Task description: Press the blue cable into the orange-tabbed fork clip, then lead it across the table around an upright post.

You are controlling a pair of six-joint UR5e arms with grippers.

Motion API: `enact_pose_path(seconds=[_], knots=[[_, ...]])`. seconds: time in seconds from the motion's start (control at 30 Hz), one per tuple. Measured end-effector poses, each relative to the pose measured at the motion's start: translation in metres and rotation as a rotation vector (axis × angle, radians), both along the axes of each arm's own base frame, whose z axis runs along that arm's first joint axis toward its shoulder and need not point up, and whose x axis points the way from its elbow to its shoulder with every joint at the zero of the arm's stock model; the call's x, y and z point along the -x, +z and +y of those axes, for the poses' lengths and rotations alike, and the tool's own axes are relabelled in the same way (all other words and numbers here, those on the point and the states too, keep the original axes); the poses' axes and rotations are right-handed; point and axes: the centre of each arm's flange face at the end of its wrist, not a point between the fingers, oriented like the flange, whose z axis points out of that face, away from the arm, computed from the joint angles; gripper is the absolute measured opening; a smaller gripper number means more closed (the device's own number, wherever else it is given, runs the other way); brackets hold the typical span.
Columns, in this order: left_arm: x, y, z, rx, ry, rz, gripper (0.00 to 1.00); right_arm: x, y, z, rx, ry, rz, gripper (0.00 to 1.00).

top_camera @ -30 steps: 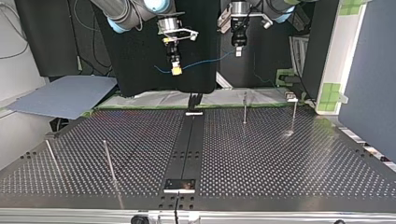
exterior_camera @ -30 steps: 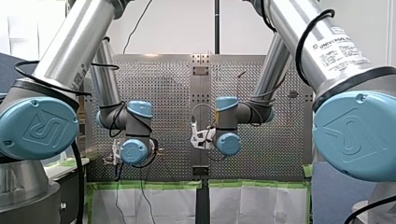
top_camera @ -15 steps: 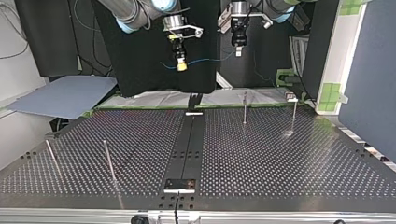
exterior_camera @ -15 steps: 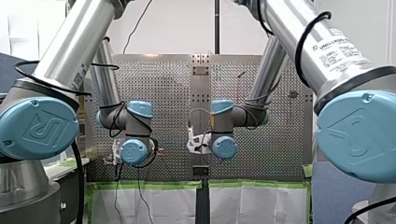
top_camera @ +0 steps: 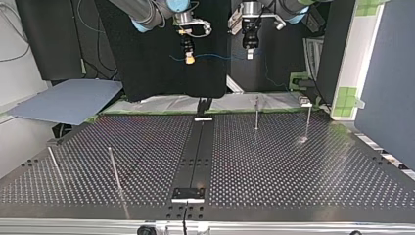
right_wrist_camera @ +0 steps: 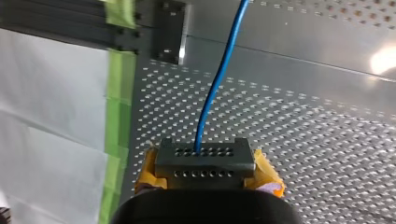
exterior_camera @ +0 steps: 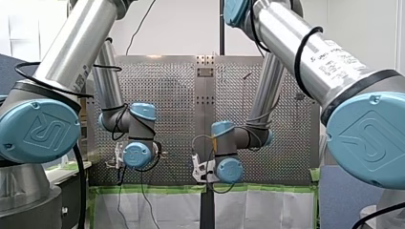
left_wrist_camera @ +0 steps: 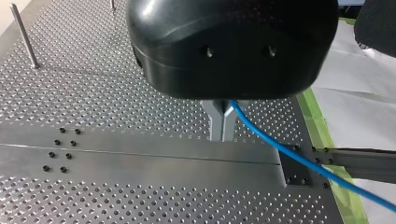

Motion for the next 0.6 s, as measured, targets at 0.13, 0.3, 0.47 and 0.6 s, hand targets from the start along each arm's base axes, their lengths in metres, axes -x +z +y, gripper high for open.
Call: enact_pose_path(seconds=[0.13,0.3,0.47,0.6], knots=[[0.001,-0.001,0.001,0.000,0.000,0.003,0.00,0.001,-0.004,0.000,-0.005,-0.002,0.006,0.00],[-0.010,-0.008,0.005,0.027,0.008,-0.001,0.00,-0.002,0.016,-0.023,0.006,-0.062,-0.039,0.00],[-0.023,-0.001,0.014,0.075,0.044,-0.007,0.00,-0.013,0.047,-0.046,0.016,-0.079,-0.111,0.00],[-0.026,0.010,0.017,0.116,0.044,-0.006,0.00,-0.026,0.076,-0.058,0.032,-0.053,-0.177,0.00]])
